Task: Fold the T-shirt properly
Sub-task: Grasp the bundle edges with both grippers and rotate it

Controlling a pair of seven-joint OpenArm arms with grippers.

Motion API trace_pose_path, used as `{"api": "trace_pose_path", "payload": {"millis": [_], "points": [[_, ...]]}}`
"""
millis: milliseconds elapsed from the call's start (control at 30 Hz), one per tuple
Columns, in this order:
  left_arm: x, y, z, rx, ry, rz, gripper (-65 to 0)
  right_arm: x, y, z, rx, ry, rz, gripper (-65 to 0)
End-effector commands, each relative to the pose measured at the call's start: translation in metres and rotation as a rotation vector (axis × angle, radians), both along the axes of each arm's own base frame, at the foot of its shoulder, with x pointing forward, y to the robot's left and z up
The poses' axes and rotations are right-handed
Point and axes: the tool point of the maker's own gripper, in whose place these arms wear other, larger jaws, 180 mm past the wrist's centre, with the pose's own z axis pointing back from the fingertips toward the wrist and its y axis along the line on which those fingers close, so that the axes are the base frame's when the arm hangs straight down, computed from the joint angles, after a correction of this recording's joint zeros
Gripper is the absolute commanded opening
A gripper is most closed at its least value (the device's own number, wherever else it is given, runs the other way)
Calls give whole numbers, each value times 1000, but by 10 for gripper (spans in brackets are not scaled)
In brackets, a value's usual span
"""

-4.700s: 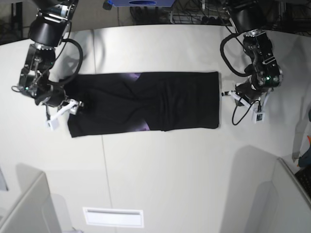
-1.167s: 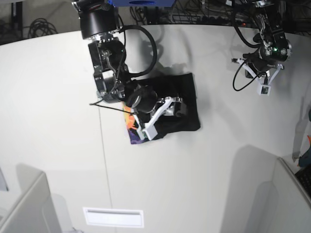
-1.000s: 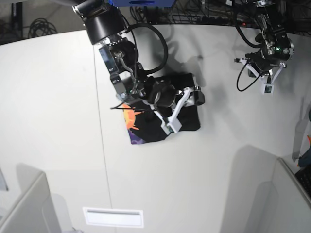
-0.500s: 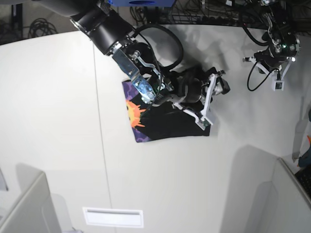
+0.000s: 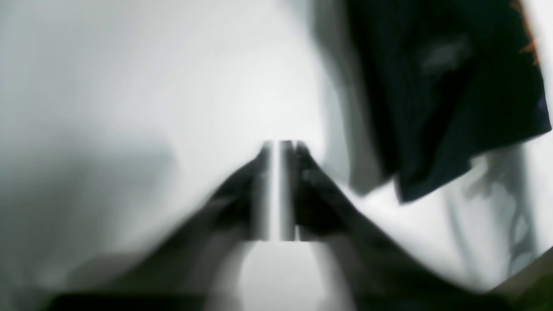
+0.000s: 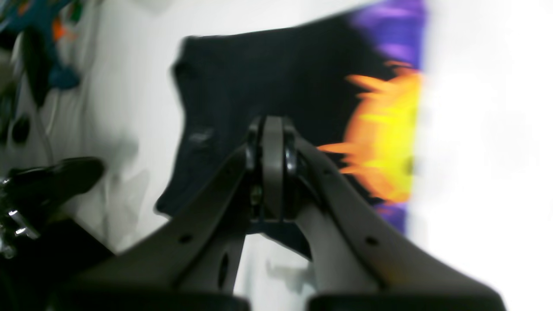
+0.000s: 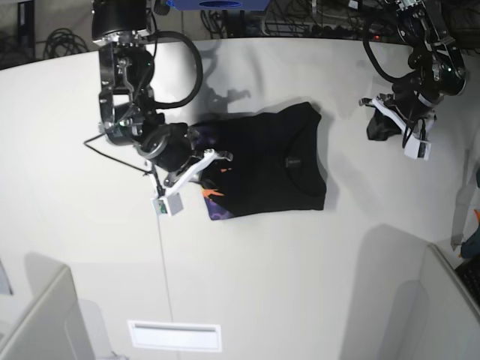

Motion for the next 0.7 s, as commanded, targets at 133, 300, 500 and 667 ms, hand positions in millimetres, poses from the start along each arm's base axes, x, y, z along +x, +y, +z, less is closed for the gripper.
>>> {"api": "trace_pose_path", "payload": {"millis": [133,300,500,667], "points": [[22,-20,-2,-270,-55,47,-16,-6,-9,13,-28,-97,74,-650],[47,-68,-25,-385,-1,-15,0,-19,-16,-1,-51,-58,78,-650],[64,-104,-28,-473,8,-45,0,-25,-26,-9,-84,-39,85,-650],[70,-108,-48,-542,112,48,0,-28,-26,-11,-84,-31,85,-650]]}}
